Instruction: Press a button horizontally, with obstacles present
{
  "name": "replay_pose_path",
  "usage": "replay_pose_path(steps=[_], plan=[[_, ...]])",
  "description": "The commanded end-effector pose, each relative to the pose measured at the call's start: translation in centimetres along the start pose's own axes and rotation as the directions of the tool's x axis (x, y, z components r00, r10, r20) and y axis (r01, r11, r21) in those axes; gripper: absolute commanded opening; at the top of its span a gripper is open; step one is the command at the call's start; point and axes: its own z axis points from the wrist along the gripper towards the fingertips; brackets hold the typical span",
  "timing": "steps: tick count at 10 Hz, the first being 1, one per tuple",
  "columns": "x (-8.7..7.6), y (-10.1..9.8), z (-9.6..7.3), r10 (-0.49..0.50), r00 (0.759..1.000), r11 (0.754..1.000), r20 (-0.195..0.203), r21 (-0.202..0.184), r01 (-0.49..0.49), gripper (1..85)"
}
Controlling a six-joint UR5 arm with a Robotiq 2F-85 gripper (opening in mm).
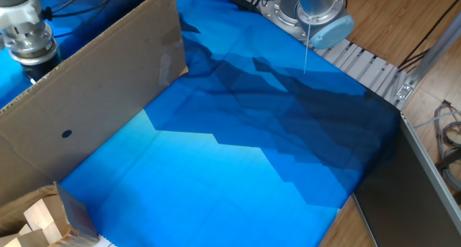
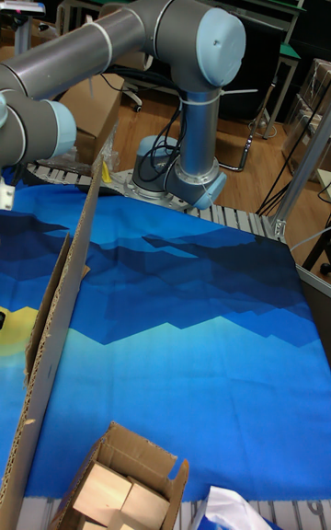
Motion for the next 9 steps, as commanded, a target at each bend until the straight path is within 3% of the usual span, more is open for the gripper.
replay_pose_path(steps=[1, 9], plan=[[0.3, -0.2, 0.4, 0.000, 1.000, 1.000, 0.000, -0.002, 0.000, 1.0], [2.1, -0.6, 0.6, -0.034, 0.999, 0.999, -0.038, 0.005, 0.034, 1.0]])
